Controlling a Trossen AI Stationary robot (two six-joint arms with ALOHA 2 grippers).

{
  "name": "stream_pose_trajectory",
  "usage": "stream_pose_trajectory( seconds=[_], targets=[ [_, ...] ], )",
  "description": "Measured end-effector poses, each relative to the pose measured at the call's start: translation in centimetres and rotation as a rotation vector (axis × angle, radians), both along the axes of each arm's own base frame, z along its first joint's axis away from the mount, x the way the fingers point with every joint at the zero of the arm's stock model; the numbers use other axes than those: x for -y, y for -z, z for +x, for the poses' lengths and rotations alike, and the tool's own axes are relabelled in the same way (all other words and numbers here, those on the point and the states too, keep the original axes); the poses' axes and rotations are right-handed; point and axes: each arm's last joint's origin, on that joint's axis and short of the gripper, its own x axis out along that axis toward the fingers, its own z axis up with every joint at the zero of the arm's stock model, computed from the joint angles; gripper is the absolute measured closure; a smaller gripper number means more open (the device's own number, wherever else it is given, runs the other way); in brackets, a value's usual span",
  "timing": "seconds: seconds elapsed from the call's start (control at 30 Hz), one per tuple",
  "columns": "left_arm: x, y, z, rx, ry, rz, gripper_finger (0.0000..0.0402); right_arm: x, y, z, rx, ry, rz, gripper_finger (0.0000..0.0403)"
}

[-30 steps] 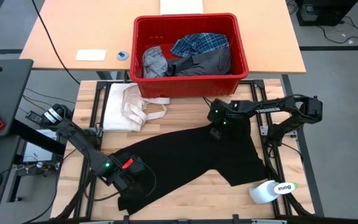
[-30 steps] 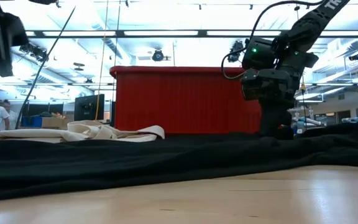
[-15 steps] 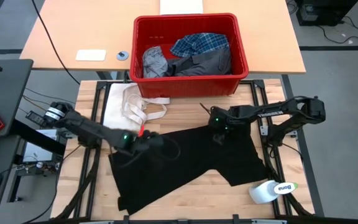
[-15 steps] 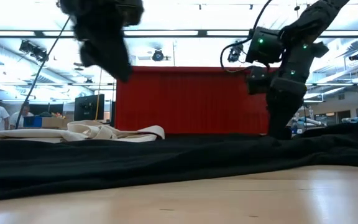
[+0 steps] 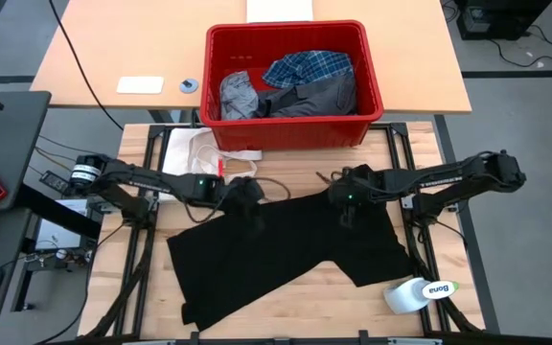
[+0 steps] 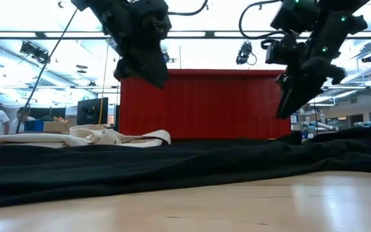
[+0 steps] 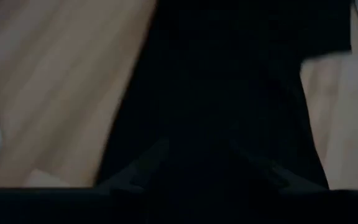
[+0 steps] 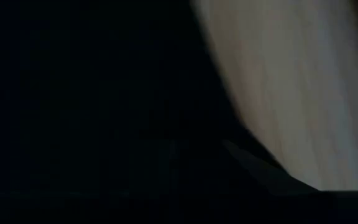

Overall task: Fold Laundry from Bin
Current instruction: Fold the black shirt

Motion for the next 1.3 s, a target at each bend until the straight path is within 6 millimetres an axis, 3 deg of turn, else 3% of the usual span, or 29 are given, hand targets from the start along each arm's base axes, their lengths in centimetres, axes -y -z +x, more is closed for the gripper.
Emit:
stream_pose_trajectory(
  seconds=[0.17, 0.4, 0.87, 1.0, 1.2, 1.3],
  targets=[
    [-0.9, 0.0, 0.1, 0.005, 0.009, 0.009, 0.0249, -0.8, 1.7, 1.2, -0.019, -0.071, -0.081, 0.0277],
    [-0.9, 0.0, 0.1, 0.0, 0.034, 0.032, 0.0249, -0.9, 3.7, 1.9, -0.092, -0.077, -0.062, 0.0277],
    [-0.9, 0.0, 0.0, -0.007, 0.037, 0.031, 0.0249, -0.7, 4.8, 2.2, -0.135, -0.044, -0.094, 0.028],
    [-0.9, 0.0, 0.0, -0.015, 0.041, 0.033, 0.0249, -0.8, 5.1, 2.1, -0.149, -0.016, -0.078, 0.0304],
    [-0.9, 0.1, -0.1, -0.028, 0.041, 0.034, 0.0249, -0.7, 4.9, 2.1, -0.143, 0.003, -0.069, 0.0386],
    [-0.9, 0.1, -0.2, -0.032, 0.041, 0.034, 0.0249, -0.7, 4.8, 2.0, -0.144, 0.004, -0.068, 0.0389]
  ],
)
